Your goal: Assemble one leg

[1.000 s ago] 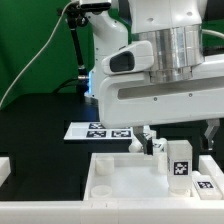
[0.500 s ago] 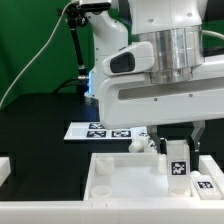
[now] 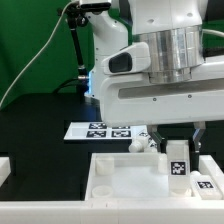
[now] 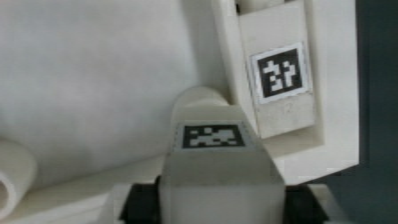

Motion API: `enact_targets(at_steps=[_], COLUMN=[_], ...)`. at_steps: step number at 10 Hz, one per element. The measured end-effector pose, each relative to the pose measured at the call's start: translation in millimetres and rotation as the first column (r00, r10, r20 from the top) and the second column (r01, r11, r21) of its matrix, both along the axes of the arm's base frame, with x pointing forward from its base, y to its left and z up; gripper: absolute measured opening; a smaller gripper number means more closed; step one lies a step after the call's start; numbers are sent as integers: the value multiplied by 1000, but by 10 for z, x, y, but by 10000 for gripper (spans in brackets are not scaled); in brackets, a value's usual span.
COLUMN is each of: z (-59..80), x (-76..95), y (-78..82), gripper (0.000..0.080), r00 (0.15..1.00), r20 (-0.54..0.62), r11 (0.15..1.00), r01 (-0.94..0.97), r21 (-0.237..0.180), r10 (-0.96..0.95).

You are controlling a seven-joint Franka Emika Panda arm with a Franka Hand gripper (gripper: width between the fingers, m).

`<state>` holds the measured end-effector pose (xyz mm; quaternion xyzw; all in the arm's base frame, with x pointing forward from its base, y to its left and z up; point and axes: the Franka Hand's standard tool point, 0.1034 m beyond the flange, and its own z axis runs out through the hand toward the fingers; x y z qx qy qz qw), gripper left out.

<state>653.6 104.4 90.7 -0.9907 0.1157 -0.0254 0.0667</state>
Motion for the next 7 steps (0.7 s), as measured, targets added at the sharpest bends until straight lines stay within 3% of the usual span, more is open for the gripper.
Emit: enact_targets(at_steps=[3, 7], z=[-8, -19], x=[-9, -13], y=[37, 122], gripper=[282, 282], r00=[937, 640], r20=[-53, -129], r11=[937, 641], r01=[347, 767], r21=[31, 33], r10=[-345, -758])
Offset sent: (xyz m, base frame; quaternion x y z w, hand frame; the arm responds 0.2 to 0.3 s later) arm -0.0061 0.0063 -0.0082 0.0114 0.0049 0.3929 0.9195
